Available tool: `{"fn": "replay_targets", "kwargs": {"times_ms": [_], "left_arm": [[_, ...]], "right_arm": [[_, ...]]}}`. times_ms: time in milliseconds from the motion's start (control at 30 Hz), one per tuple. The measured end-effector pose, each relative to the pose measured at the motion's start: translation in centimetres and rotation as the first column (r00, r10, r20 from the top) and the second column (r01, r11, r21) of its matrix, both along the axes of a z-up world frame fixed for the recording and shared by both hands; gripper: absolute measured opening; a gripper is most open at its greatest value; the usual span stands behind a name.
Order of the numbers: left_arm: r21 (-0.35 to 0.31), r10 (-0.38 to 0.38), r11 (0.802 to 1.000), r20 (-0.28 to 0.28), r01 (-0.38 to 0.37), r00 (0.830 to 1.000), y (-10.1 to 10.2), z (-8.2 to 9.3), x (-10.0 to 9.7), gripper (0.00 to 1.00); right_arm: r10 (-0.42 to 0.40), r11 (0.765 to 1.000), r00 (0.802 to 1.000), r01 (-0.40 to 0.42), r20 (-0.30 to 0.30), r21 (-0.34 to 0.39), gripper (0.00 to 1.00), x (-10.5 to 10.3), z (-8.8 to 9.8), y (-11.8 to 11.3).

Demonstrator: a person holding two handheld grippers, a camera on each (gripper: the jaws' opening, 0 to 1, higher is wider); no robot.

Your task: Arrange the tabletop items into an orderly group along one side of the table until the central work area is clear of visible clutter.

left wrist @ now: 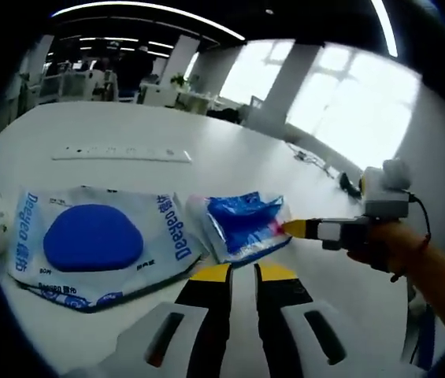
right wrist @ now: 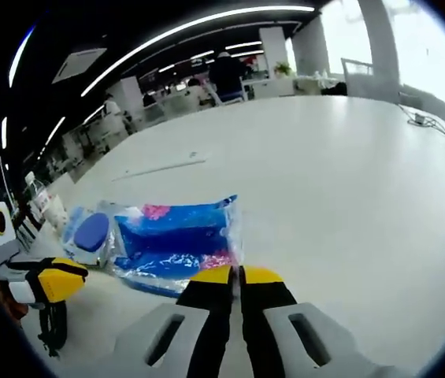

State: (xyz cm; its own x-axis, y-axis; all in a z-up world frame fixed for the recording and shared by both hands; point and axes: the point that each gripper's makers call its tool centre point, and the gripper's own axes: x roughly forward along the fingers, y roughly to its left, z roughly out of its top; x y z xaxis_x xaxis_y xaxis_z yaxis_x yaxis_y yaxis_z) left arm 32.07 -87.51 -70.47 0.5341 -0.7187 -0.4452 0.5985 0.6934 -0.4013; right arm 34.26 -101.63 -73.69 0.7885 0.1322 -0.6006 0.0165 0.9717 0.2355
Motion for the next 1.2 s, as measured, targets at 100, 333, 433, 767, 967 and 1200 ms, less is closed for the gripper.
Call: {"fn": "replay_targets", "kwargs": {"times_ms": [100,333,433,767,967,1200], "left_arm": [[-0.014,0.003,1.0,0.005,-0.003,1.0,0.4,0.3,-0.2,0.1],[-0.01,0.005,1.0,0.02,-0.005,1.0,1.4,0.7,-0.6,0.14],[-0.004,0.01,1.0,0.041,-0.01,0.999,2.0,1.1,-0.5,0.18],[0.02,0.071,0.997,0.086,-0.073,0.994,4.1,2.1,0.5,0.44],[0.03,0.108,0.993,0.099,-0.111,0.989,5.8,2.6,0.4,0.62],[0.033,0.174,0.984,0.09,-0.178,0.981,9.1,3.5,0.5,0.72]], "right_arm": [[-0.011,1.0,1.0,0.011,-0.008,0.013,0.01,-0.1,-0.1,0.1],[-0.035,0.998,0.999,0.035,-0.001,0.059,0.13,0.0,0.1,0.4],[-0.054,0.999,0.999,0.054,-0.003,0.01,0.23,-0.2,0.3,-0.2],[-0.04,0.999,0.999,0.041,0.023,-0.006,0.53,-0.8,2.0,0.5],[0.039,0.999,0.999,-0.038,0.029,-0.032,0.72,-1.7,3.3,2.5],[0.082,0.994,0.996,-0.083,-0.021,-0.066,0.93,-3.7,3.4,4.7]]}}
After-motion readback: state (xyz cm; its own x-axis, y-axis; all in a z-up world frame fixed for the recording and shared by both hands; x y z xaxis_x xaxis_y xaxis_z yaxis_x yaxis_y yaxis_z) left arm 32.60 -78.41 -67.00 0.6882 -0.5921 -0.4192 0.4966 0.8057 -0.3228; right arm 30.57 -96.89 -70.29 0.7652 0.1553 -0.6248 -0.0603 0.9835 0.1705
